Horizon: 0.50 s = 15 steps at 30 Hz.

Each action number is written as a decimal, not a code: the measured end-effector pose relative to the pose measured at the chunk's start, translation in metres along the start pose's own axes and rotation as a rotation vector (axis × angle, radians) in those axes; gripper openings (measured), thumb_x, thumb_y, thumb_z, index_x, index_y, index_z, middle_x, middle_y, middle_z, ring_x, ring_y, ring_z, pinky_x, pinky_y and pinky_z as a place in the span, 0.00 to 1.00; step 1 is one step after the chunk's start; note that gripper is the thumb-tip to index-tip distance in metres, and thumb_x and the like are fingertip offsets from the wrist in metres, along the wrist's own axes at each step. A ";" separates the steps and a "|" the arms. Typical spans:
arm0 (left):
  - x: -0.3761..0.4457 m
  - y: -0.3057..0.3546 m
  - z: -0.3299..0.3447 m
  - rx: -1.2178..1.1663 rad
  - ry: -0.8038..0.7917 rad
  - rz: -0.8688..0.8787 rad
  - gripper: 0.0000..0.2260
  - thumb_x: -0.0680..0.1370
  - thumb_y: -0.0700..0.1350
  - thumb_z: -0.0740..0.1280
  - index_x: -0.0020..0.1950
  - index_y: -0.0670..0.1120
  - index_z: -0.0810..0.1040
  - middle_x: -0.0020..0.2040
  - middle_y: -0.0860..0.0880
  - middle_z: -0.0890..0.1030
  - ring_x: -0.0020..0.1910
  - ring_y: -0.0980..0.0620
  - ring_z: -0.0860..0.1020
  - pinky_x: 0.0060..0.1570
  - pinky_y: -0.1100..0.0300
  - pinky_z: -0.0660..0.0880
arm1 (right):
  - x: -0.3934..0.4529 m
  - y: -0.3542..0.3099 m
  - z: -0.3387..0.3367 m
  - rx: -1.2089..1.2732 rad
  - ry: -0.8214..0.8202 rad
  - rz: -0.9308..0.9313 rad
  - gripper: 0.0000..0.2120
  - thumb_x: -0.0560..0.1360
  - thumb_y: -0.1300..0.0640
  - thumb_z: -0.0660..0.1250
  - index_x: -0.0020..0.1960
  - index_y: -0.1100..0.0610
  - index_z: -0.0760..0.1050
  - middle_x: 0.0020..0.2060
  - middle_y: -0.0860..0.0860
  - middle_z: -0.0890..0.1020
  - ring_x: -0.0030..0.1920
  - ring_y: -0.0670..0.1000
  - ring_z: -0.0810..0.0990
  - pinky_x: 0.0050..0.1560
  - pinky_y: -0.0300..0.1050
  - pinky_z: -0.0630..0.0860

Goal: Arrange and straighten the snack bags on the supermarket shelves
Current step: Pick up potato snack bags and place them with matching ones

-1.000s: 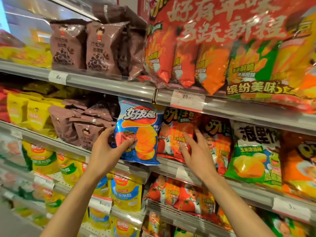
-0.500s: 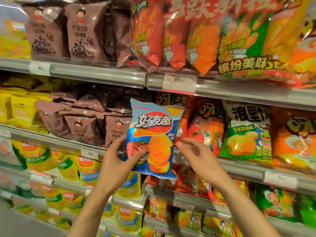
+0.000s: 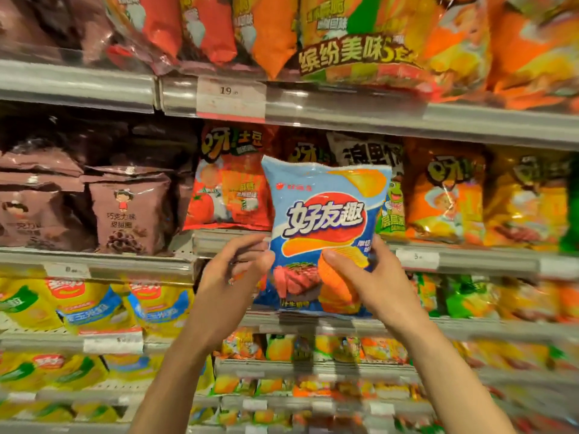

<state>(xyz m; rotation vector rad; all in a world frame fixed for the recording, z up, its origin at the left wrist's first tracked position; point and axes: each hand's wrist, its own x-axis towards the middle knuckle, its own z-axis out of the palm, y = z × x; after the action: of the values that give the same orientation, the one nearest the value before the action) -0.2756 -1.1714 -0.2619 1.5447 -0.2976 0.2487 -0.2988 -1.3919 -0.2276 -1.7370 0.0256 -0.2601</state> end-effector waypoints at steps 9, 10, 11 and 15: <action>-0.014 0.009 0.086 -0.073 0.021 -0.041 0.13 0.71 0.47 0.72 0.56 0.49 0.82 0.48 0.52 0.85 0.45 0.64 0.82 0.46 0.72 0.76 | -0.030 0.025 -0.115 0.099 0.180 0.026 0.12 0.74 0.59 0.75 0.57 0.54 0.79 0.45 0.44 0.88 0.43 0.41 0.86 0.41 0.34 0.80; -0.018 0.009 0.098 -0.073 0.024 -0.043 0.13 0.71 0.46 0.72 0.56 0.49 0.82 0.48 0.51 0.85 0.45 0.63 0.81 0.46 0.72 0.76 | -0.033 0.028 -0.129 0.110 0.197 0.032 0.12 0.74 0.59 0.74 0.57 0.55 0.79 0.45 0.44 0.88 0.43 0.42 0.86 0.41 0.34 0.80; -0.023 0.010 0.111 -0.065 0.026 -0.044 0.13 0.72 0.46 0.73 0.56 0.49 0.82 0.48 0.51 0.85 0.45 0.63 0.81 0.47 0.72 0.76 | -0.037 0.033 -0.144 0.119 0.208 0.040 0.13 0.74 0.60 0.74 0.58 0.55 0.78 0.45 0.44 0.88 0.44 0.42 0.86 0.41 0.35 0.81; -0.043 0.013 0.172 0.001 0.008 -0.019 0.09 0.78 0.40 0.74 0.57 0.49 0.82 0.50 0.50 0.86 0.48 0.63 0.82 0.47 0.71 0.76 | -0.055 0.056 -0.211 0.158 0.239 0.075 0.16 0.75 0.59 0.74 0.62 0.56 0.77 0.51 0.49 0.88 0.50 0.49 0.87 0.48 0.42 0.84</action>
<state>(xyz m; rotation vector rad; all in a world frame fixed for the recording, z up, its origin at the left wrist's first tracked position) -0.3258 -1.3417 -0.2638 1.5462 -0.2762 0.2404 -0.3853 -1.5982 -0.2575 -1.5369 0.2381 -0.4021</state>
